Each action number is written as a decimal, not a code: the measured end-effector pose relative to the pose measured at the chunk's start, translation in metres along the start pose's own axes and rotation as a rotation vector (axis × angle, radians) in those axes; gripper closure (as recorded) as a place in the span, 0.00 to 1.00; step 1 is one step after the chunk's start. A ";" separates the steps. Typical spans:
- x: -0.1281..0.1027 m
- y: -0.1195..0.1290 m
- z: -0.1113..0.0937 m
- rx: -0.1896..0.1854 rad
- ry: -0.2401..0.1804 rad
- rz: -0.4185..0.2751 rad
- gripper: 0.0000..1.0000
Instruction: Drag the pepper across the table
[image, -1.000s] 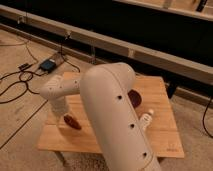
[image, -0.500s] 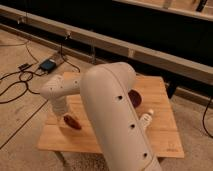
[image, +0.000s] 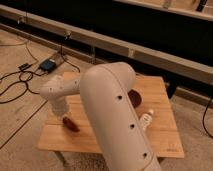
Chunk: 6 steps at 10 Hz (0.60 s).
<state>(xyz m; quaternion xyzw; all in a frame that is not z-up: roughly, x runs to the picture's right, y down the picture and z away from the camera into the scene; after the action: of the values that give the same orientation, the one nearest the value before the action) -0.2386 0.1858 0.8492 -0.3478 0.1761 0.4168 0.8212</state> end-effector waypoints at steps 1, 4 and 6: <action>-0.001 0.001 -0.001 0.001 -0.001 -0.003 1.00; -0.011 0.005 -0.007 0.008 -0.016 -0.016 1.00; -0.023 0.011 -0.015 0.012 -0.035 -0.034 1.00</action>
<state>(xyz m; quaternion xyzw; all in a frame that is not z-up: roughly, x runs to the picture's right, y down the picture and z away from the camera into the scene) -0.2607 0.1668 0.8475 -0.3383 0.1581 0.4078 0.8332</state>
